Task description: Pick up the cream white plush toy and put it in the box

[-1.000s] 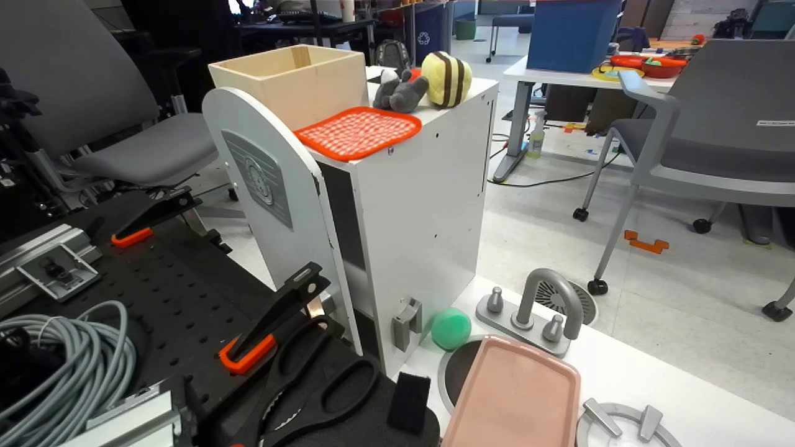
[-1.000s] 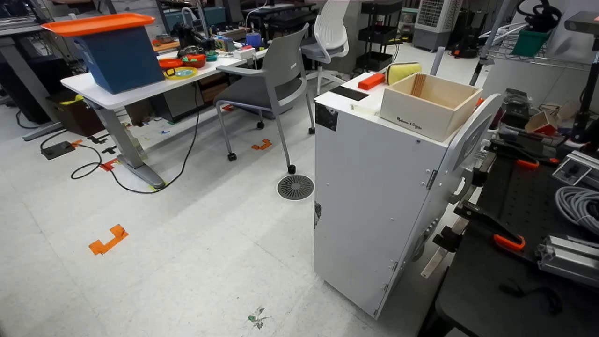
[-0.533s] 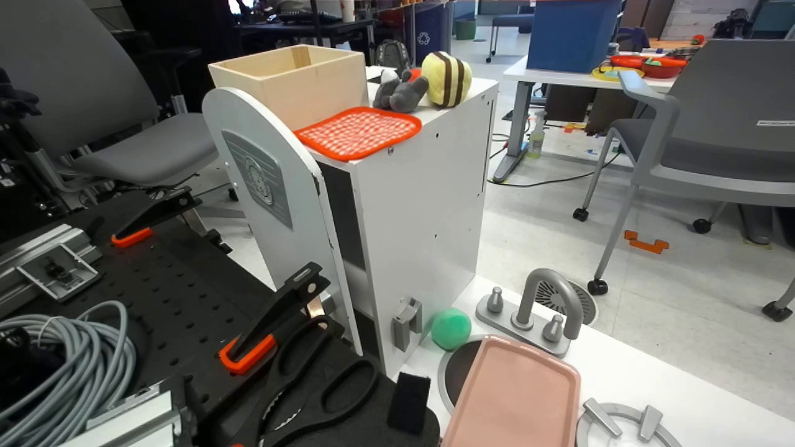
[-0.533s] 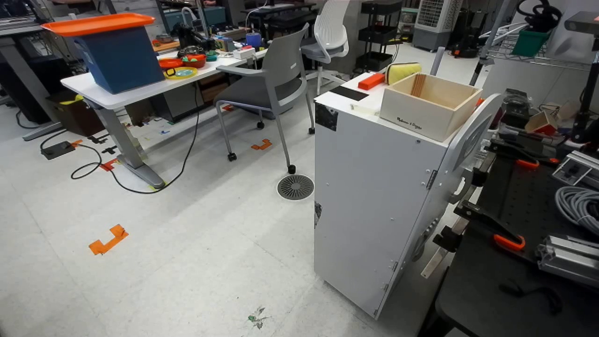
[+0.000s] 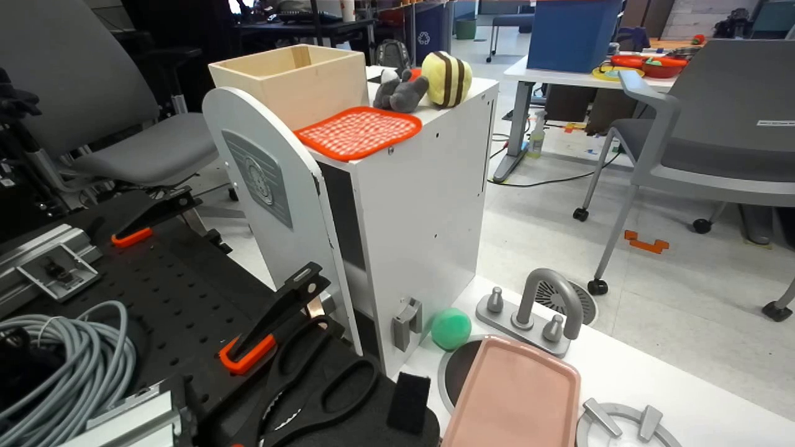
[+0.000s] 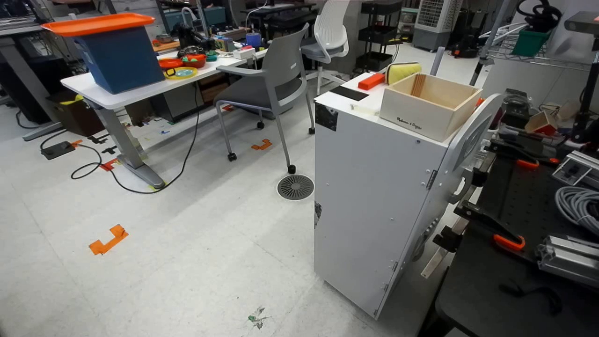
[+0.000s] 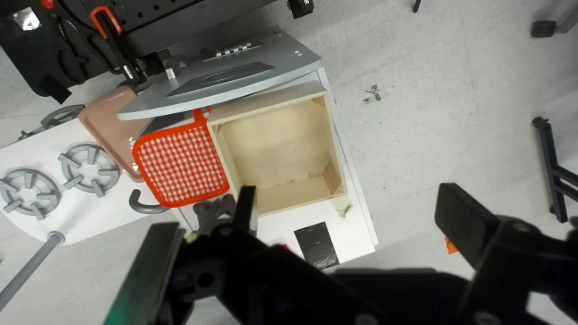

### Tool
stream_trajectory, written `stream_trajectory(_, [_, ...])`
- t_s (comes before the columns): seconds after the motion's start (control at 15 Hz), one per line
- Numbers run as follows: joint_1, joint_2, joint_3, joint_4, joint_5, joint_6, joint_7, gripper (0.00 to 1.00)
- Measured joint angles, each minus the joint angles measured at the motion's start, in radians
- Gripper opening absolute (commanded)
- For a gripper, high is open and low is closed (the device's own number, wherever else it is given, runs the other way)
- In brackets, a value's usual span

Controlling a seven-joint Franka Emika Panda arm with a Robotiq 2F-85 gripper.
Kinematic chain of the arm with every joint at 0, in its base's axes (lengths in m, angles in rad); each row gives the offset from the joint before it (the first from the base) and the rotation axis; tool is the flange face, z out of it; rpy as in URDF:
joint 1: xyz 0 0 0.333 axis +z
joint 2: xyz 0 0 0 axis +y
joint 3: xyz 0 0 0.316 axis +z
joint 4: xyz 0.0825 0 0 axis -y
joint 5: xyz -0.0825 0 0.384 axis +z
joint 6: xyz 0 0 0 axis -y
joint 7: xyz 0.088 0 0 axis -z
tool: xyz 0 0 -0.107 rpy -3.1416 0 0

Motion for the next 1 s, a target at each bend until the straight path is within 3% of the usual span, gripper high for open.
stream_trajectory(0.53, [-0.148, -0.018, -0.068, 0.034, -0.127, -0.011, 0.038, 1.0])
stream_trajectory(1.0, [-0.162, 0.096, -0.129, 0.045, -0.128, -0.014, 0.022, 1.0])
